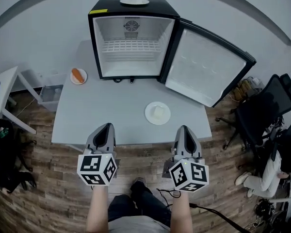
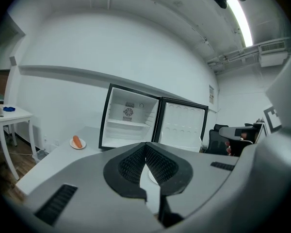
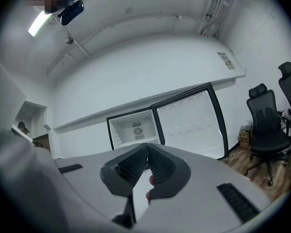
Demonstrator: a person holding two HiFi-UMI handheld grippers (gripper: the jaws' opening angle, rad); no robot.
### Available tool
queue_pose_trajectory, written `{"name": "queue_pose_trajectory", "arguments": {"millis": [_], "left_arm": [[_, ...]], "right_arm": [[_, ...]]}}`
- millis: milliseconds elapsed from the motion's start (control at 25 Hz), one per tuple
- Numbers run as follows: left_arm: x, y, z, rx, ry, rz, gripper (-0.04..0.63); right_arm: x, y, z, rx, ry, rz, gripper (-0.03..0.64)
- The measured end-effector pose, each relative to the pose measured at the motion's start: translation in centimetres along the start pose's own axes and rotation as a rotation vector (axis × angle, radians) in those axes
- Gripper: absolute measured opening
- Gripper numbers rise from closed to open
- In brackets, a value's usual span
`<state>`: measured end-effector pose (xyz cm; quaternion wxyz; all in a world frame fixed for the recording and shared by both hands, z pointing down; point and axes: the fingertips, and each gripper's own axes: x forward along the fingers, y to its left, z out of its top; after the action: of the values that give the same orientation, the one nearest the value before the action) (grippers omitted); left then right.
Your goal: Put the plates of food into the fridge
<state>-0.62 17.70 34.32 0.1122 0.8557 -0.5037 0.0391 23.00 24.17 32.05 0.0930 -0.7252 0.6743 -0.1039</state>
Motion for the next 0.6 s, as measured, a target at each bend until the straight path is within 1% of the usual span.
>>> {"name": "queue_pose_trajectory", "arguments": {"millis": [360, 480, 600], "left_arm": [[5.4, -0.9, -0.5, 0.003, 0.062, -0.015, 0.008], [7.6, -0.9, -1.2, -0.014, 0.095, -0.038, 0.008], [10.5, -0.9, -2.1, -0.011, 0.141, -0.072, 0.008]], "right_arm": [[4.4, -3.1, -0.8, 0.028, 0.039, -0.013, 0.014], [5.7, -4.2, -1.5, 0.030, 0.056, -0.039, 0.014], [7.4, -5.5, -2.2, 0.027, 0.076, -0.077, 0.014]]}}
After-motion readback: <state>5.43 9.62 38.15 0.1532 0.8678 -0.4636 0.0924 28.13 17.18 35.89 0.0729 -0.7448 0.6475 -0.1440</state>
